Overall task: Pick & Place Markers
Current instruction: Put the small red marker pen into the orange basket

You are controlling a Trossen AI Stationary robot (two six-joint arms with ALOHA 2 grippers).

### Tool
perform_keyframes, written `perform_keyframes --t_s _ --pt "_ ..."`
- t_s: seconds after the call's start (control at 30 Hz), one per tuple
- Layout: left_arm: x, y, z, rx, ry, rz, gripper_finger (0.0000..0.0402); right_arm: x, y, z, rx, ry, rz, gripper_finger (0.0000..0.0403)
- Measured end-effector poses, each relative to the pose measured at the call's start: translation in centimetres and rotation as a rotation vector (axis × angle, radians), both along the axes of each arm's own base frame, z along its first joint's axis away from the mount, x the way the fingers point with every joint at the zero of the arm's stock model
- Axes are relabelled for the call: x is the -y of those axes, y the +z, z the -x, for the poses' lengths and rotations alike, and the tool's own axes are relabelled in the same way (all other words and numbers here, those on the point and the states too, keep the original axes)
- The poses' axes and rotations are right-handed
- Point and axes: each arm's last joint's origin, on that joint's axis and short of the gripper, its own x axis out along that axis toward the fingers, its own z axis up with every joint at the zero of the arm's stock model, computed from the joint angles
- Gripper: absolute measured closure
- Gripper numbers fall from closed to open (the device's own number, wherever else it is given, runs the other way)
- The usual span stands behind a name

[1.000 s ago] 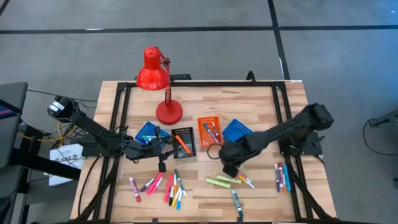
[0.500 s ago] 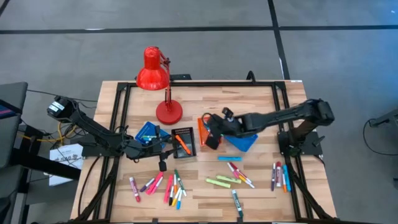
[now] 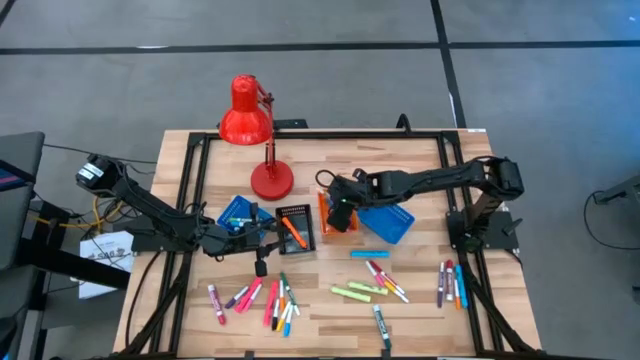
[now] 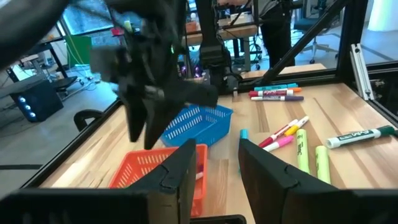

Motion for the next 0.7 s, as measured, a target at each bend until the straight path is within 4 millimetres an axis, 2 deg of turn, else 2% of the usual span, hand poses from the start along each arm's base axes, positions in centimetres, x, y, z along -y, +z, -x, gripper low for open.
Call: perform_keyframes --t_s 0.13,0.27,0.47,0.6,0.7 --pt "0.0 0.0 0.0 -0.001 -0.005 0.0 0.0284 -2.0 2.0 0.3 -0.017 0.081 -0.085 0.0225" --pt "0.0 0.0 0.0 -0.004 -0.01 -0.001 0.0284 -5.5 2.6 1.7 -0.124 0.103 -0.211 0.0209" --pt "0.1 0.0 0.0 -0.004 -0.02 0.001 0.0284 -11.3 0.6 5.0 -0.41 0.006 -0.246 0.0213" --pt "0.0 0.0 0.0 -0.002 -0.017 0.002 0.0284 -14.6 -0.9 5.9 -0.462 -0.022 -0.245 0.0223" --pt "-0.2 0.0 -0.1 0.003 -0.007 0.004 0.0284 -16.0 -2.2 6.2 -0.519 -0.047 -0.243 0.0227"
